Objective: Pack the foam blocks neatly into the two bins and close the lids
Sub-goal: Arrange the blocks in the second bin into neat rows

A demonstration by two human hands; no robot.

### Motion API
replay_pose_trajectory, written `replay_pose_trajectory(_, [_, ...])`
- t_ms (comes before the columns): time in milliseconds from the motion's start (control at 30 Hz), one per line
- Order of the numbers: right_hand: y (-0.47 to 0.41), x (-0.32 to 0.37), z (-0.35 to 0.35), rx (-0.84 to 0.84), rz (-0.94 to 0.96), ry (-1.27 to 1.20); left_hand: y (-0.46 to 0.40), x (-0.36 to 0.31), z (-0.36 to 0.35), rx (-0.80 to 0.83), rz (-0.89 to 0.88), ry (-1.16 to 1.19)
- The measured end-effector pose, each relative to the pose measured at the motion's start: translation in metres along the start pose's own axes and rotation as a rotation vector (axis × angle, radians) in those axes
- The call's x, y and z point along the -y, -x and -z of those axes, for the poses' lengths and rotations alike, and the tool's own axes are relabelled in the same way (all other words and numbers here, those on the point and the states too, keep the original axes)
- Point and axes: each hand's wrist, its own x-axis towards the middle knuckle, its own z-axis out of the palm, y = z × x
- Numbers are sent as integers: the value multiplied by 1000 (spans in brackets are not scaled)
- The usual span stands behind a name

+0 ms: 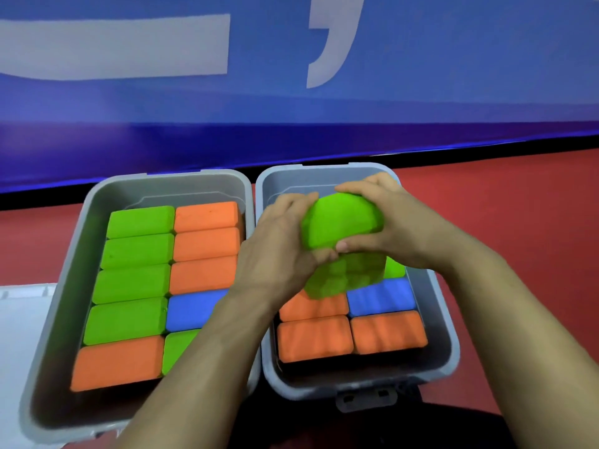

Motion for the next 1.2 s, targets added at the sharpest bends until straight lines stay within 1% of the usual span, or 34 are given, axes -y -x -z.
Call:
replay_pose_trajectory(67, [0,-3,-1,-135,14,-25,-4,8,2,-89,23,75])
replay_pose_trajectory(133, [-3,-9,-4,-276,50,-19,-6,17,5,-148,66,49])
replay_pose_trajectory(233, [-14,-16,-9,-404,64,-76,-3,29,7,-138,151,7])
replay_pose_trajectory(333, [-37,-24,-15,-457,91,-59,-1,31,10,-121,204,6])
replay_pose_trajectory(400, [-60,-30,-18,-432,86,-66,-1,30,14,-134,218,-2])
replay_pose_trajectory(500, [-97,-39,-25,-312,71,-48,-1,34,18,-134,259,6])
replay_pose_trajectory(600, [-129,-45,-35,-194,112,7,-1,37,17,-86,301,17])
replay_pose_trajectory(667, [-150,-42,-38,-142,156,79,-1,39,15,-38,326,11])
replay_pose_trajectory(767, [-174,-34,-33,-81,160,177,-2,44,12,7,375,0])
replay_pose_trajectory(900, [-180,-33,-21,-81,123,185,-2,44,11,30,405,-11])
replay_pose_trajectory(1200, [-167,-62,-28,-71,79,14,-1,39,12,46,416,-11])
